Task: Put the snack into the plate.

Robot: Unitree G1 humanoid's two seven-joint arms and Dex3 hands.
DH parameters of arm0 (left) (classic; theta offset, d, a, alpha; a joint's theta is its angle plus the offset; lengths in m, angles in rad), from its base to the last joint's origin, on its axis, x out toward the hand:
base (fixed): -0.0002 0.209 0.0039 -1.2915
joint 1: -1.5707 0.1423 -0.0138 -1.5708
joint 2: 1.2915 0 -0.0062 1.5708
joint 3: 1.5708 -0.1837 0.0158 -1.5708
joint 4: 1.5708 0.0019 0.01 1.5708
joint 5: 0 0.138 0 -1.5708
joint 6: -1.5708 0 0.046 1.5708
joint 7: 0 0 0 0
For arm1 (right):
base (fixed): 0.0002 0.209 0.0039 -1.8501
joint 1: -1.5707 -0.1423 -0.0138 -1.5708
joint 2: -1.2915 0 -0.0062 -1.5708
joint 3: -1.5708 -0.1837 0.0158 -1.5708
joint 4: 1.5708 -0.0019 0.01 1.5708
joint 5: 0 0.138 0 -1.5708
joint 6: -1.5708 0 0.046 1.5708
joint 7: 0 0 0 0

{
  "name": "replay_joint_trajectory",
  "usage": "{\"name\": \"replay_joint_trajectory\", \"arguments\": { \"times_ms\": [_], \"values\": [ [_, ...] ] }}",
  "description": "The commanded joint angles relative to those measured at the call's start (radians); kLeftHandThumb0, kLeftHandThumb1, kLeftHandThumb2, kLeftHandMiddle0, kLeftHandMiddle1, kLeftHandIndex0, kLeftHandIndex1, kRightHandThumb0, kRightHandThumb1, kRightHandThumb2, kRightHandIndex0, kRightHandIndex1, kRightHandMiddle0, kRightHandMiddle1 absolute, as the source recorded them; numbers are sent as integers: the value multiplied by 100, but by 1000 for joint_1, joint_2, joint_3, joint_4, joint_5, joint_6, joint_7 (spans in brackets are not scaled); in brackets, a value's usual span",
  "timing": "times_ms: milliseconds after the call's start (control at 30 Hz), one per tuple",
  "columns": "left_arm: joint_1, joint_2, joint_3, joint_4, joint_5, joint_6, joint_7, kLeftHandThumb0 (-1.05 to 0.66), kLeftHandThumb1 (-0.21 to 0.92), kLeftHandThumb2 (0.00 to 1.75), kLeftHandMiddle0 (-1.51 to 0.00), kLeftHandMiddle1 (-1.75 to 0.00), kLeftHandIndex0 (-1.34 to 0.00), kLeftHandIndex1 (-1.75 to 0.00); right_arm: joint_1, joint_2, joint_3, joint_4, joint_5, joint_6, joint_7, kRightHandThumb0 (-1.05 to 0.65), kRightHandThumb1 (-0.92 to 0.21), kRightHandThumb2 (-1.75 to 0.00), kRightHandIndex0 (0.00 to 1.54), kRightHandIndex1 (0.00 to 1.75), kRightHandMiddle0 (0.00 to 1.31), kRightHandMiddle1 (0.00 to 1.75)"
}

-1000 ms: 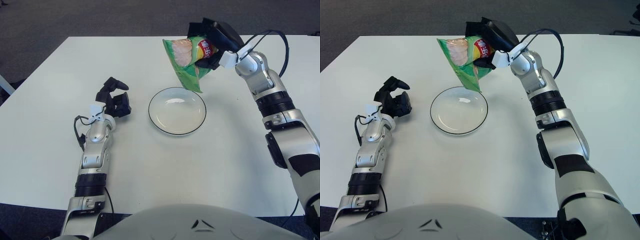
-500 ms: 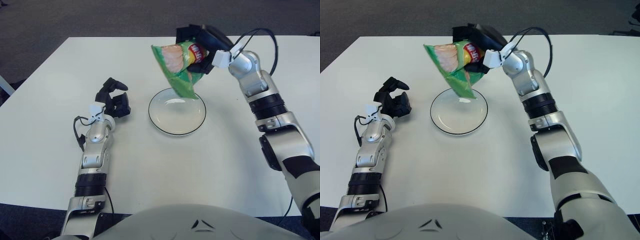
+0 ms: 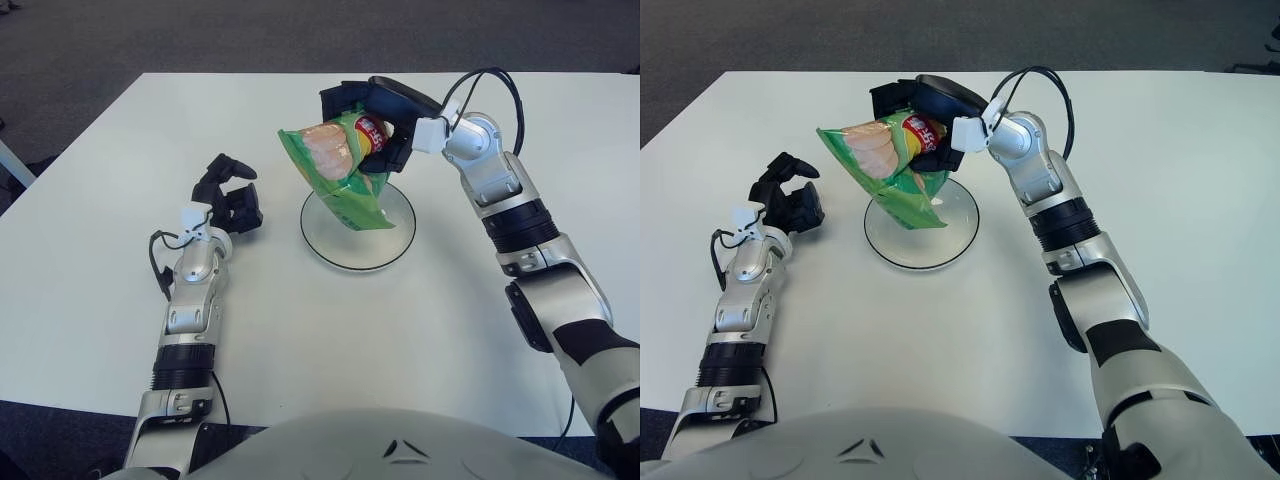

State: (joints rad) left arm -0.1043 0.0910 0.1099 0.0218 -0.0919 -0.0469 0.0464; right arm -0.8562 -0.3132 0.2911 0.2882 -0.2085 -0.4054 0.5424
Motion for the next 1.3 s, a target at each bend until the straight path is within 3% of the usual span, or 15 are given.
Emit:
{"name": "replay_joint_trajectory", "arguments": {
  "times_ms": [0,233,367,500,567,633,800,900,1100,1167,1267],
  "values": [
    [77,-49,-5,43,6,-5,18,-46,37,125,-127,-175,-57,-175,33,14,7,20,54,-47,42,61,-2,-168,86,175,108,175],
    [84,-51,-10,39,8,-16,25,-46,37,125,-127,-175,-57,-175,56,26,12,40,135,-80,137,61,-2,-168,86,175,107,175],
    [86,-48,-8,44,3,-29,20,-46,37,125,-127,-175,-57,-175,82,22,23,15,210,-13,243,61,-2,-168,86,175,107,175],
    [89,-48,-9,44,4,-33,21,-46,38,124,-127,-175,-56,-175,90,7,35,-11,199,23,284,61,-3,-167,86,175,103,175],
    [90,-48,-9,43,5,-34,22,-46,38,124,-126,-175,-56,-175,92,-5,44,-27,183,44,302,25,5,-172,90,175,87,167],
    [91,-48,-8,43,6,-34,25,-46,38,124,-126,-175,-56,-175,90,-16,49,-44,178,79,324,12,8,-173,91,175,83,162],
    [92,-49,-6,41,5,-33,29,-46,38,124,-126,-175,-56,-175,86,-38,59,-81,176,155,370,1,5,-166,89,175,77,153],
    [94,-48,-5,38,4,-32,29,-46,38,124,-126,-175,-56,-175,81,-44,67,-80,170,156,389,0,0,-162,86,175,71,155],
    [98,-49,-6,35,5,-32,31,-46,37,126,-126,-175,-57,-175,69,-40,75,-25,165,113,409,-1,-32,-126,58,174,50,158],
    [99,-50,-5,32,3,-30,31,-46,37,126,-126,-175,-57,-175,62,-44,79,-13,166,83,424,-29,-26,-117,32,154,27,154],
    [98,-54,-3,30,2,-28,38,-46,37,126,-126,-175,-57,-175,41,-49,90,34,164,-3,458,-49,-25,-110,11,126,9,140]
  ]
}}
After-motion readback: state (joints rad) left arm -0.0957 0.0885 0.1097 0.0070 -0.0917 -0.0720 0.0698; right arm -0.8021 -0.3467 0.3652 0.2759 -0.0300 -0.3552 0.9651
